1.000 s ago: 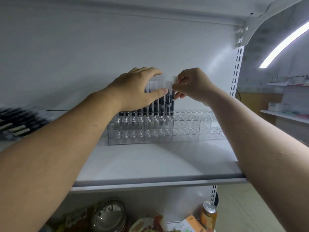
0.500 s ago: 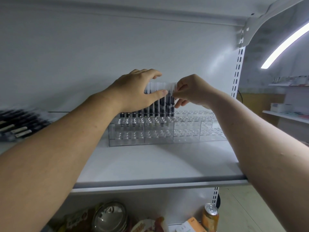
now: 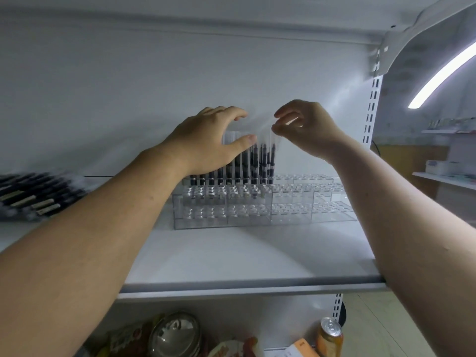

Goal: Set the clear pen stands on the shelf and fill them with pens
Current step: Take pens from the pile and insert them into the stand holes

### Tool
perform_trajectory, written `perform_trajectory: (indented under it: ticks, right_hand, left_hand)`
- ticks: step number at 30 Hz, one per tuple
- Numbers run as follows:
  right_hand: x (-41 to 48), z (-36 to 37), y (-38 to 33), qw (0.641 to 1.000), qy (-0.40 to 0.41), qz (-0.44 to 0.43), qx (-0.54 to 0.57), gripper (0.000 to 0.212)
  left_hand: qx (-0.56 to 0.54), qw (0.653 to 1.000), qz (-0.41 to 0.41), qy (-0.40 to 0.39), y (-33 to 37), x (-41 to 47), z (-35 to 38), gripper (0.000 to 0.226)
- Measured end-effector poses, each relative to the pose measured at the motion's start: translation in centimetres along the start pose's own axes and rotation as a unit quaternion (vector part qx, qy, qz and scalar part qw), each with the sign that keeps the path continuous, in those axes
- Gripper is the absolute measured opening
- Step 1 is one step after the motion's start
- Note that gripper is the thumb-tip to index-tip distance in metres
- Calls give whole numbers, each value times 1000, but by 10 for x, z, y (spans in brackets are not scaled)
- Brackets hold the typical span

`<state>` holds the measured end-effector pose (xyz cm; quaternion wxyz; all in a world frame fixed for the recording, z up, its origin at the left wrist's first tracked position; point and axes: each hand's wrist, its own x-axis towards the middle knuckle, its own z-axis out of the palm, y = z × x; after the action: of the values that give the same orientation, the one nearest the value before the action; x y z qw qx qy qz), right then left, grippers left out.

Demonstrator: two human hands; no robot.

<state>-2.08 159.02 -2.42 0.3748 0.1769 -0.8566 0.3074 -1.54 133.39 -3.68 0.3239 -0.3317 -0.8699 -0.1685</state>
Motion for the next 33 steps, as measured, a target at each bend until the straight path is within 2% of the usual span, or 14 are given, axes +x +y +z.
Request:
perform_trajectory:
  ticks: [4,7,10,13,16,18,21,23,25,30,33]
  right_hand:
    - [2,10,-12,997,55,-59,-13,30]
    - [2,20,-43,993,65,-94,6,33]
    - [8,35,-89,989,29,-143,6,33]
    - [17,64,-139,986,-28,-166,8,32]
    - [27,107,-184,981,-65,-181,9,27]
    - [31,135,-208,982,-79,-167,31,20]
    - [27,173,-230,982,-91,-163,32,12]
    - [16,193,-231,981,-88,-173,18,11]
    - [9,203,-225,979,-97,-180,-3,12]
    - [6,200,-221,976,-69,-204,14,12]
    - [-1,197,-220,974,-82,-209,23,10]
  left_hand:
    - [19,1000,-8,23,1,1,-11,65]
    - [30,998,-49,28,-2,5,-32,64]
    - [2,992,-119,40,-23,-1,-66,65]
    - [30,982,-185,27,-57,-28,-102,58]
    - [99,961,-257,-37,-89,-66,-128,43]
    - [142,937,-300,-106,-108,-90,-135,49]
    - [175,907,-338,-182,-129,-119,-132,73]
    - [187,890,-355,-218,-136,-131,-126,73]
    - [187,880,-367,-237,-139,-137,-118,59]
    - [179,870,-380,-259,-138,-133,-105,58]
    - [154,860,-402,-274,-135,-126,-107,47]
